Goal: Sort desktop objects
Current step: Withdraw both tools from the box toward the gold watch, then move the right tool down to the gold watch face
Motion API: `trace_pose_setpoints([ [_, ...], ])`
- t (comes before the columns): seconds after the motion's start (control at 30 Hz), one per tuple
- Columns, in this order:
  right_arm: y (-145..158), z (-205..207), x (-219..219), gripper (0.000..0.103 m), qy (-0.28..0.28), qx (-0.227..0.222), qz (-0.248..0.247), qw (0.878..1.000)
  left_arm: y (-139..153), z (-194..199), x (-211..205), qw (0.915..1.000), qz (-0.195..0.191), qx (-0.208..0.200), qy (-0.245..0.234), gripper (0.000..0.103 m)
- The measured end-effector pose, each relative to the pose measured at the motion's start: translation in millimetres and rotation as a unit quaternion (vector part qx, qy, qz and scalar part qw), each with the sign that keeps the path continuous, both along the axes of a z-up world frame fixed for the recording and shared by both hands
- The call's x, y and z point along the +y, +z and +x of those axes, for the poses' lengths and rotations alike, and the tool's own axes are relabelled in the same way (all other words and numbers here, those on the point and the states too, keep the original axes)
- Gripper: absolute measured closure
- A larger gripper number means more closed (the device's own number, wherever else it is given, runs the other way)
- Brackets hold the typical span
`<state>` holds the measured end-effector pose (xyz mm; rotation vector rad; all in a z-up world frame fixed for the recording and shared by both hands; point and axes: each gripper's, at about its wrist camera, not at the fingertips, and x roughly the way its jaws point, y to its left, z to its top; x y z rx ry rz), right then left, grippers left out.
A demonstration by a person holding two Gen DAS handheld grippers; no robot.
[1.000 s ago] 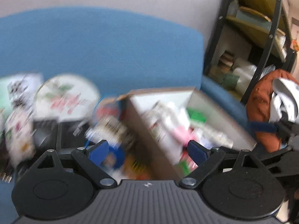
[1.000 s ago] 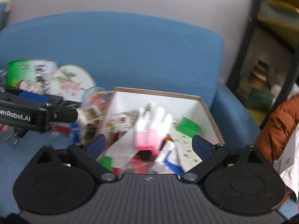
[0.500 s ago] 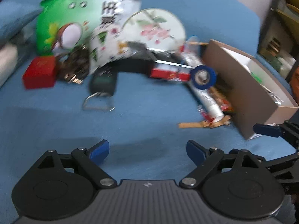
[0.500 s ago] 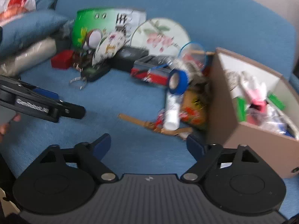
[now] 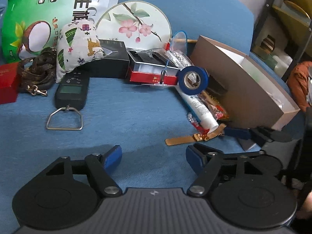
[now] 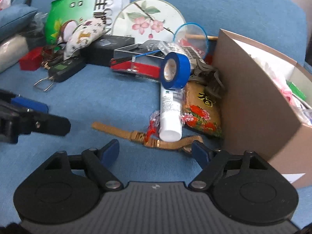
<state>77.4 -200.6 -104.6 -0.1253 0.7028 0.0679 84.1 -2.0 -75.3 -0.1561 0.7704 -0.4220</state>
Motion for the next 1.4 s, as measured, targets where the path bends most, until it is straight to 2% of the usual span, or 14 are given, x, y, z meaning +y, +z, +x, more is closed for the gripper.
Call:
trace_pose_setpoints([
  [0.2,-7,14,0,0.019,-0.019,-0.010,0.019,1.000,-2,-1,6,1.0000,-0.004,0.002,0.005,0.029],
  [0.23,-7,14,-1,0.026,-0.016,-0.009,0.028,0.999,-1,-1,8,0.9999,-0.007,0.003,0.008,0.029],
  [0.27,-6,12,0,0.040,-0.003,-0.007,0.033,0.999,0,-1,10,0.9999,-0.011,0.005,0.011,0.029],
  [0.3,-6,9,2,0.044,0.011,-0.008,0.036,0.999,0,-2,12,0.9998,-0.014,0.007,0.015,0.029],
  [0.37,-4,1,12,0.069,0.040,-0.013,0.020,0.999,1,-2,14,0.9996,-0.016,0.011,0.019,0.029],
  [0.47,0,-13,27,0.079,0.098,-0.001,0.033,0.995,2,-6,15,0.9998,-0.013,0.011,0.015,0.029],
  [0.6,10,-40,49,0.079,0.172,0.000,0.021,0.985,2,-5,15,0.9998,-0.016,0.013,0.007,0.029],
  [0.7,14,-43,46,0.073,0.143,-0.030,-0.007,0.989,1,-3,11,0.9998,-0.013,0.014,0.006,0.029],
  [0.77,12,-34,41,0.043,0.103,-0.040,-0.041,0.993,2,-3,11,0.9997,-0.017,0.014,0.003,0.029],
  [1.0,-2,10,17,0.040,0.059,-0.034,-0.026,0.997,1,3,12,0.9997,-0.015,0.019,0.005,0.029],
  [1.03,-5,15,13,0.034,0.057,-0.035,-0.008,0.998,2,3,13,0.9997,-0.015,0.020,0.006,0.029],
  [1.1,-9,21,8,0.031,0.064,-0.017,0.024,0.998,3,3,16,0.9996,-0.015,0.021,0.010,0.029],
  [1.23,-3,4,13,0.034,0.107,0.032,0.051,0.992,2,1,21,0.9993,-0.024,0.026,0.015,0.029],
  [1.4,4,-44,21,0.035,0.143,0.057,0.082,0.985,3,-5,14,0.9993,-0.026,0.028,0.001,0.029],
])
